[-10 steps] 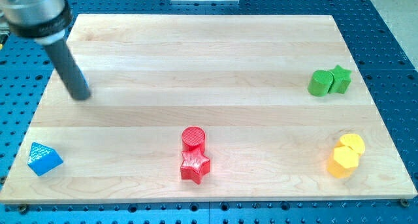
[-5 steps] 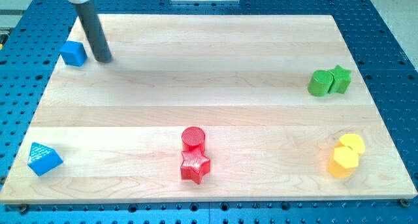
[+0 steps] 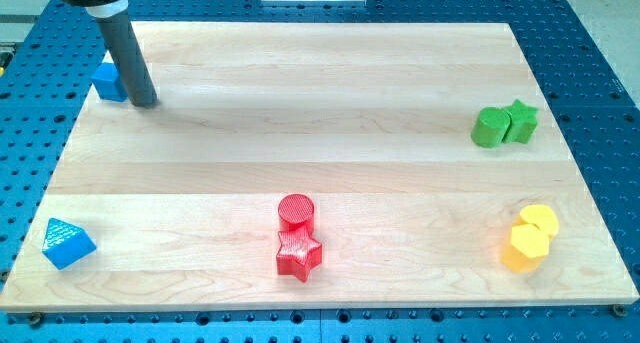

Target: Push the blue cube to the top left side of the board

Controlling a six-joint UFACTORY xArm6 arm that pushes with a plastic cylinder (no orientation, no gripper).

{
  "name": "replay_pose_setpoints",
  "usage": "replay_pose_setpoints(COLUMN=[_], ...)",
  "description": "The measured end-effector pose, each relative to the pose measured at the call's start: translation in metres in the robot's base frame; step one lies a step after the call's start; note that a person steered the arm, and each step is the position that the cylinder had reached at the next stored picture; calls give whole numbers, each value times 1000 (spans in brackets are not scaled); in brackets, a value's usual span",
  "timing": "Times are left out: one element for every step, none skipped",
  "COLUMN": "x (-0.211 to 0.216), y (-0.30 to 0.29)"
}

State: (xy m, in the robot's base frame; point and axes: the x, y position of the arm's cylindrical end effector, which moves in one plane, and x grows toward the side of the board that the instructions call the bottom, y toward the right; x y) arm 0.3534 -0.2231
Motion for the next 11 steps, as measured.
replay_pose_setpoints(x=[38, 36, -7, -64, -71, -66, -67, -73, -88, -88, -90], y=[-10, -64, -48, -4, 21, 45, 70, 70, 70, 70, 65])
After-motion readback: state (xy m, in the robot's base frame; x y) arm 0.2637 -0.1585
